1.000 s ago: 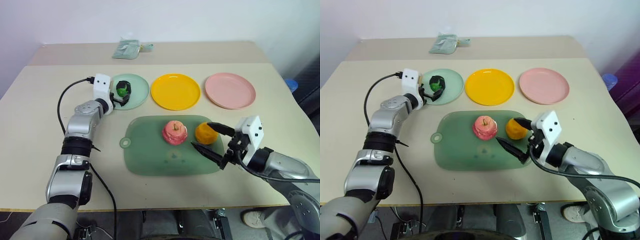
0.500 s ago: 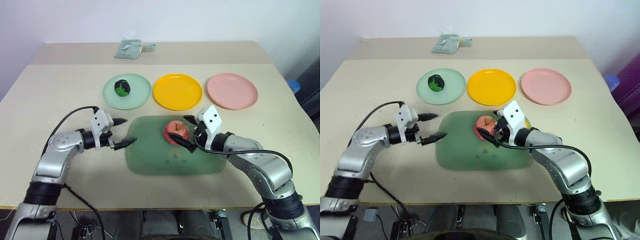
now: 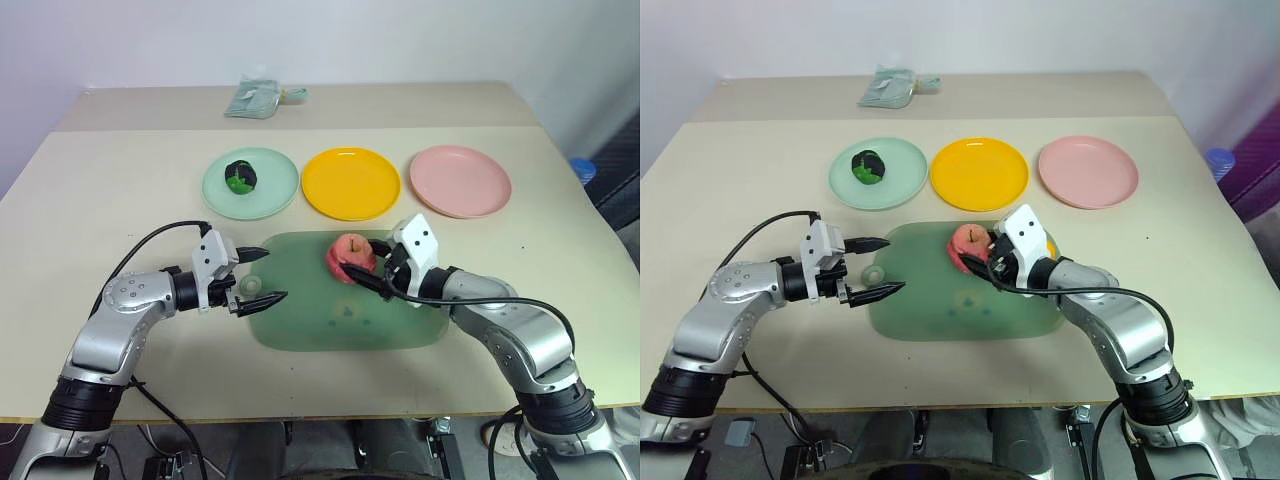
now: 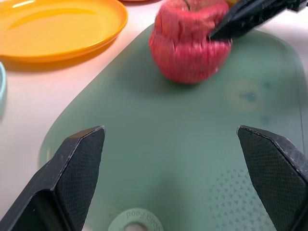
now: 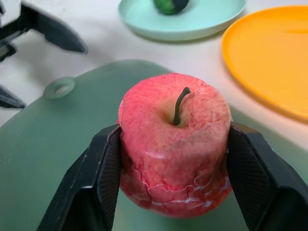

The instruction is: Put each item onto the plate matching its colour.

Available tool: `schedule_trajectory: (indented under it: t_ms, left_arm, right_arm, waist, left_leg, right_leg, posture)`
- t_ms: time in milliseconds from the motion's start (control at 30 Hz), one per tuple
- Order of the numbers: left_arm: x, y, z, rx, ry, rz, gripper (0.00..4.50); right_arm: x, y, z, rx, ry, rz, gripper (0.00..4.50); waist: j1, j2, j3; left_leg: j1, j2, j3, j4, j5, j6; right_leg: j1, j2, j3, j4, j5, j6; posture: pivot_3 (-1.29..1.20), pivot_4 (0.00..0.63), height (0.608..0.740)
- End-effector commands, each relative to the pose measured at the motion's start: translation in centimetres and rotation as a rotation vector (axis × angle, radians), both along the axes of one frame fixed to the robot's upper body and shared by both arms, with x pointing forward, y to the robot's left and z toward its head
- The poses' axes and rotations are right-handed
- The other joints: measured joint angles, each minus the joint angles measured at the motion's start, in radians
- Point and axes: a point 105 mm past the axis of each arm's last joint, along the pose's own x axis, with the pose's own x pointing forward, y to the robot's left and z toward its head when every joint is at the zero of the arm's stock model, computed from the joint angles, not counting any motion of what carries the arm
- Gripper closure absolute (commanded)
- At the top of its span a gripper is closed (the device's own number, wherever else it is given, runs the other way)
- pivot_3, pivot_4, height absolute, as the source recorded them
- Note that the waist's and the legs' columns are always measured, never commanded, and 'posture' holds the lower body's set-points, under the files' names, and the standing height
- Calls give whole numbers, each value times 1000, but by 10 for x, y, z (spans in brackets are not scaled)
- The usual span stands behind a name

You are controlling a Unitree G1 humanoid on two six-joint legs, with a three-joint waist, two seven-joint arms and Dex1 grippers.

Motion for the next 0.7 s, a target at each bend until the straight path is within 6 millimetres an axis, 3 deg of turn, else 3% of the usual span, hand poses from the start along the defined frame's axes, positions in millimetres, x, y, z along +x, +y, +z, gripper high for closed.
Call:
schedule_trajectory:
  t_ms: [33, 133, 233, 300, 500, 633, 700]
  left_arm:
    - [-3, -6, 8, -4, -34, -23, 0]
    - [-6, -13, 9, -25, -34, -44, 0]
    - [-11, -21, 13, -59, -28, -71, 0]
    - [-16, -26, 14, -76, -19, -92, 0]
    - [-28, -36, 15, -89, -11, -118, 0]
    - [-36, -33, 13, -101, -4, -94, 0]
    - [-37, -29, 9, -96, 7, -72, 0]
  right_arm:
    - [9, -12, 50, 77, -166, -45, 1995]
    - [46, -62, 70, 54, -229, -319, 1995]
    - [78, -121, 68, -7, -210, -597, 1995]
    - [93, -143, 65, -24, -200, -679, 1995]
    - [125, -160, 60, 16, -188, -710, 1995]
    - [122, -152, 78, 18, -306, -643, 207]
    - [110, -139, 83, -10, -360, -549, 71]
  waist:
    - [-1, 0, 0]
    - [-4, 1, 0]
    - [4, 0, 0]
    - [3, 0, 0]
    - [-26, 3, 1]
    - [-34, 3, 1]
    - [-30, 4, 1]
  left_leg:
    - [0, 0, 0, 0, 0, 0]
    - [0, 0, 0, 0, 0, 0]
    - [0, 0, 0, 0, 0, 0]
    - [0, -1, 1, 0, 0, 0]
    - [0, -1, 4, -2, 0, 0]
    - [0, 1, 4, -4, 0, 0]
    - [0, 1, 4, -4, 0, 0]
  right_leg:
    - [0, 0, 0, 0, 0, 0]
    - [0, 0, 0, 0, 0, 0]
    - [0, 0, 0, 0, 0, 0]
    - [0, -1, 0, 0, 0, 0]
    - [-2, 0, 2, 0, 0, 0]
    - [-4, 1, 3, 0, 0, 0]
    - [-4, 0, 3, 0, 0, 0]
  posture:
    - [0, 150, 740]
    - [0, 150, 740]
    - [0, 150, 740]
    - [0, 150, 740]
    - [0, 150, 740]
    - [0, 150, 740]
    - [0, 150, 740]
